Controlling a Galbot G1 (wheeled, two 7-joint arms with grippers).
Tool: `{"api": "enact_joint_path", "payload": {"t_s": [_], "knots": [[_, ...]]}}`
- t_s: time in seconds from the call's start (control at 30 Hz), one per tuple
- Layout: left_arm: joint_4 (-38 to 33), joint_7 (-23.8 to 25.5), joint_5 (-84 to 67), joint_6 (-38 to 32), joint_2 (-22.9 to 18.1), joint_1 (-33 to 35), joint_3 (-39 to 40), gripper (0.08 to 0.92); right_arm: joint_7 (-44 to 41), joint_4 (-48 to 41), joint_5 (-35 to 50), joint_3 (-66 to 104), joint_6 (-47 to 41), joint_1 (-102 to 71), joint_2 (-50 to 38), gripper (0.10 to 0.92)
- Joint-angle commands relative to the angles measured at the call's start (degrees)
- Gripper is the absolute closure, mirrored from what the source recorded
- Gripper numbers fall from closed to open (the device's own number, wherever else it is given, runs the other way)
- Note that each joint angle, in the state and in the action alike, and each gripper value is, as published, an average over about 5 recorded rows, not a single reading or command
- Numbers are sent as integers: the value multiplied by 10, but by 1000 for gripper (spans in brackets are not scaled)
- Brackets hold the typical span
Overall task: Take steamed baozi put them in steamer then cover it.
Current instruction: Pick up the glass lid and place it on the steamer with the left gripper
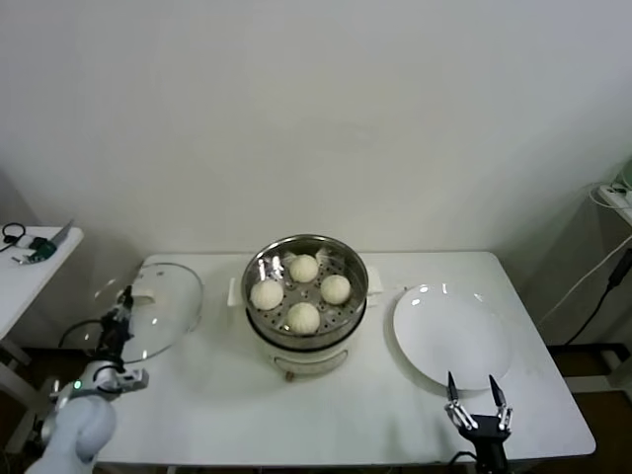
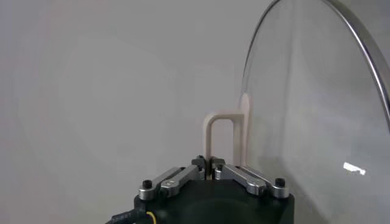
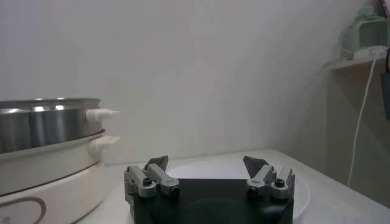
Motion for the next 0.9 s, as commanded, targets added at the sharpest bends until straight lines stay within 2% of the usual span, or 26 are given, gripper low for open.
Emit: {"api": "enact_joint_path", "payload": {"t_s": [0.03, 0.13, 0.3, 0.47, 0.6, 0.73, 0.9], "knots": [[-250, 133, -107, 163, 77, 20, 10, 867, 13, -2, -20, 3, -8, 0, 0, 203], [-297, 156, -84, 207, 72, 1, 49, 867, 19, -3, -29, 6, -10, -1, 0, 203], [-348, 199, -15, 295, 45, -66, 169, 867, 22, 0, -34, 10, -19, -2, 0, 203], [-347, 238, 72, 343, 3, -125, 287, 867, 23, 2, -33, 12, -21, -1, -1, 203], [-341, 260, 129, 358, -10, -145, 354, 867, 22, -1, -29, 16, -19, 1, -3, 203], [-332, 270, 165, 369, -29, -146, 394, 867, 23, -7, -15, 16, -14, 4, -10, 203], [-303, 277, 210, 373, -85, -162, 431, 867, 23, -13, -9, 17, -10, 7, -13, 203]]}}
